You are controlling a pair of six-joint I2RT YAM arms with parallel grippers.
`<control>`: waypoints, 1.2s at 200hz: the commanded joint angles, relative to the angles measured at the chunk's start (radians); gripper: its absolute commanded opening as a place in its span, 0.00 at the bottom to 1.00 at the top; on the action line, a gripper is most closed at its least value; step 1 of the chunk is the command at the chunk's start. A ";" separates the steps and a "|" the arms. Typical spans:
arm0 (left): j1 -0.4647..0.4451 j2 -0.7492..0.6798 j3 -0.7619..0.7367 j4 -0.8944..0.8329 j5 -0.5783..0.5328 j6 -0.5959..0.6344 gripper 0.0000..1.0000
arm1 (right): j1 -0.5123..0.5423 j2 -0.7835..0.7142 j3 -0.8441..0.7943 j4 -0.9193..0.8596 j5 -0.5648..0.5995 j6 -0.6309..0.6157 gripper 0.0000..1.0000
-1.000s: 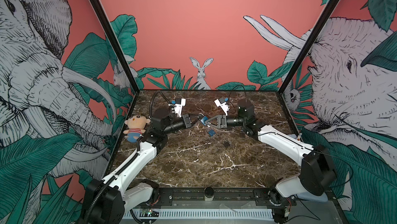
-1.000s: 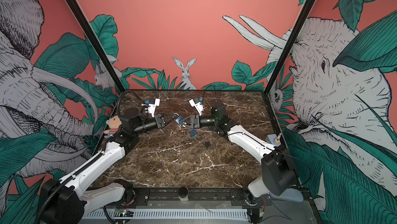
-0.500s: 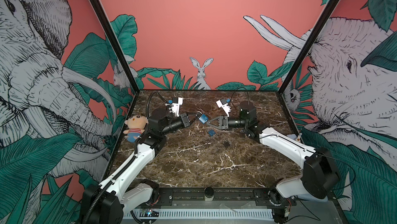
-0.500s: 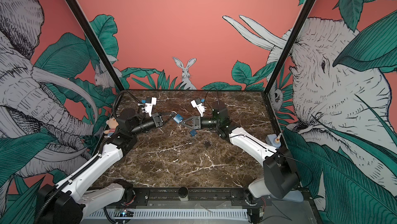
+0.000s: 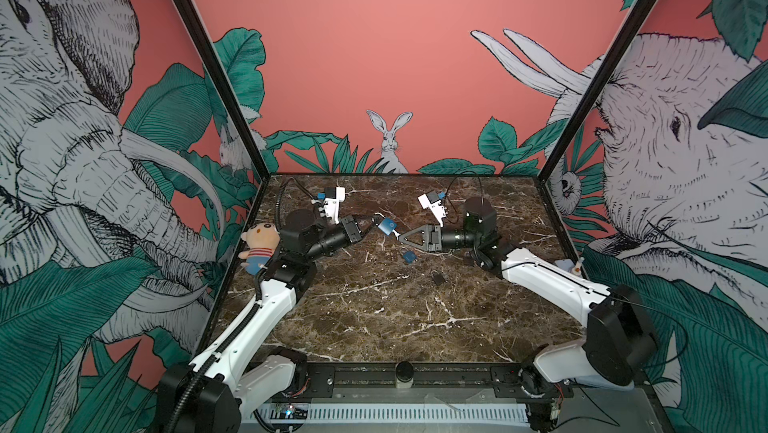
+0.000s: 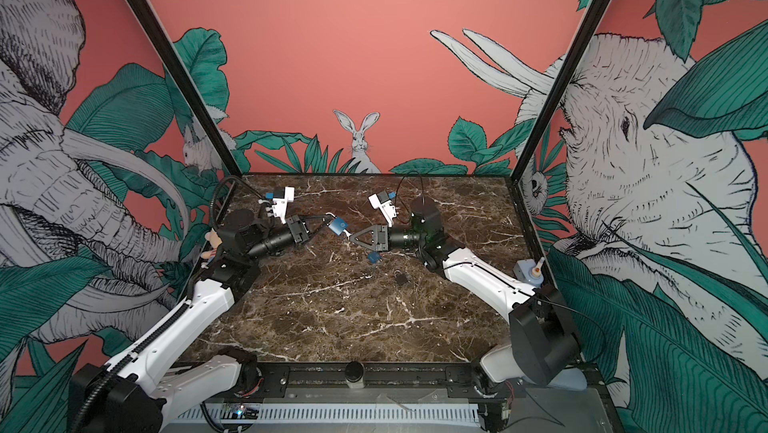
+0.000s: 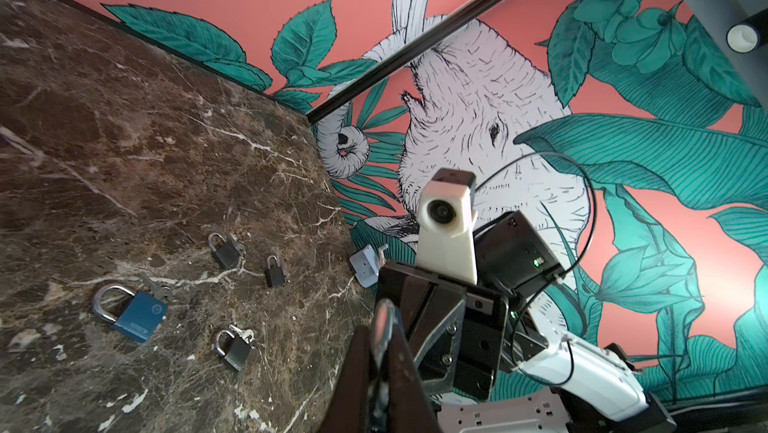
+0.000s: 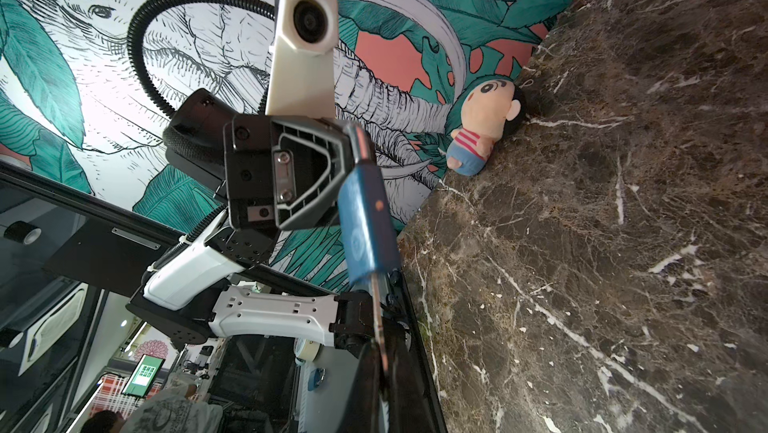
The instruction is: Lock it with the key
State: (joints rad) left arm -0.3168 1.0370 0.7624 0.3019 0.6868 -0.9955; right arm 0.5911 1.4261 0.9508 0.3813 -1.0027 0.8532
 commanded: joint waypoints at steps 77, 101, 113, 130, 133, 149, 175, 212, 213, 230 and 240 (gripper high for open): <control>0.088 -0.030 0.007 -0.246 0.069 0.166 0.00 | -0.007 -0.125 -0.067 -0.231 0.096 -0.155 0.00; 0.086 -0.041 -0.029 -0.375 0.094 0.234 0.00 | -0.013 -0.136 -0.066 -0.306 0.156 -0.202 0.00; 0.083 -0.044 -0.047 -0.433 0.093 0.274 0.00 | -0.014 -0.137 -0.062 -0.342 0.188 -0.220 0.00; 0.064 -0.047 -0.094 -0.461 0.067 0.295 0.00 | -0.013 -0.137 -0.053 -0.407 0.246 -0.265 0.00; 0.059 -0.046 -0.103 -0.456 0.066 0.296 0.00 | -0.013 -0.137 -0.051 -0.420 0.256 -0.276 0.00; 0.038 -0.043 -0.137 -0.466 0.043 0.313 0.00 | -0.013 -0.134 -0.039 -0.494 0.323 -0.321 0.00; -0.015 -0.018 -0.160 -0.472 -0.020 0.346 0.00 | -0.009 -0.133 -0.052 -0.521 0.377 -0.337 0.00; -0.096 0.084 -0.169 -0.419 -0.077 0.354 0.00 | 0.027 -0.122 -0.065 -0.529 0.435 -0.348 0.00; -0.098 0.087 -0.170 -0.416 -0.077 0.352 0.00 | 0.029 -0.121 -0.066 -0.529 0.438 -0.347 0.00; -0.119 0.128 -0.185 -0.349 -0.077 0.330 0.00 | 0.052 -0.117 -0.069 -0.540 0.476 -0.355 0.00; -0.131 0.150 -0.191 -0.321 -0.103 0.324 0.00 | 0.065 -0.116 -0.070 -0.547 0.498 -0.359 0.00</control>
State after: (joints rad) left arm -0.4255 1.1557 0.5915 -0.1272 0.6273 -0.6636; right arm 0.6258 1.3064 0.8825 -0.1543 -0.5808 0.5266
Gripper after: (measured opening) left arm 0.090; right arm 0.048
